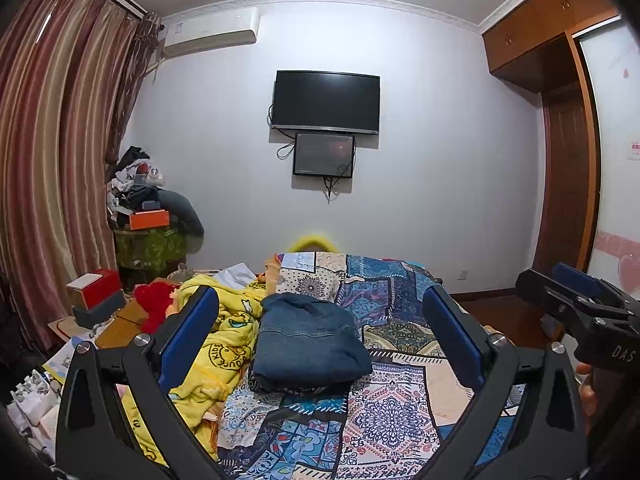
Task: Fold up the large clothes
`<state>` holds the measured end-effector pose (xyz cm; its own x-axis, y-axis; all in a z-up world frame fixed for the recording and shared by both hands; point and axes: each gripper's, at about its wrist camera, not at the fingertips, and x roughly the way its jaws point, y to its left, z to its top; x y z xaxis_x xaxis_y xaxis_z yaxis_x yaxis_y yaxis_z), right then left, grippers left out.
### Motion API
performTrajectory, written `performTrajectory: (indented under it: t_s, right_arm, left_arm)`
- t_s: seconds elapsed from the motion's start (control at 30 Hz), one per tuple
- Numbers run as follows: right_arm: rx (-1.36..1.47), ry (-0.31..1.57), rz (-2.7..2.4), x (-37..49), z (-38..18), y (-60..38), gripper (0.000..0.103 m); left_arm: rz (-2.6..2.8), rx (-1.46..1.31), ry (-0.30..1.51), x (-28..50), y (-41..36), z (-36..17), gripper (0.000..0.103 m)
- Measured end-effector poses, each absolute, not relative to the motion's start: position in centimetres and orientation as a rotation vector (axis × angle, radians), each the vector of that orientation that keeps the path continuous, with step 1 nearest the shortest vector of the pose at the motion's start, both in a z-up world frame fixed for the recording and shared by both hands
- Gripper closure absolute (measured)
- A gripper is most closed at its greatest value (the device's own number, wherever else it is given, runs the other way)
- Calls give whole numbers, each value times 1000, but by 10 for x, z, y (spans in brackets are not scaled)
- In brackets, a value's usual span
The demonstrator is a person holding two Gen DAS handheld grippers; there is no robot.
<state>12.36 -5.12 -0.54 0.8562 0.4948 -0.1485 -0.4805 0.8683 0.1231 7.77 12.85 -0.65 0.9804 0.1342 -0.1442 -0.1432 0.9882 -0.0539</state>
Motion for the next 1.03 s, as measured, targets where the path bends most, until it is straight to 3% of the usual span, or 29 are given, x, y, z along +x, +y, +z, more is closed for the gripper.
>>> performTrajectory:
  t_s: [1.03]
  right_arm:
    - [65, 219, 526, 129, -13, -40, 0]
  left_arm:
    - [77, -100, 180, 84, 138, -16, 1]
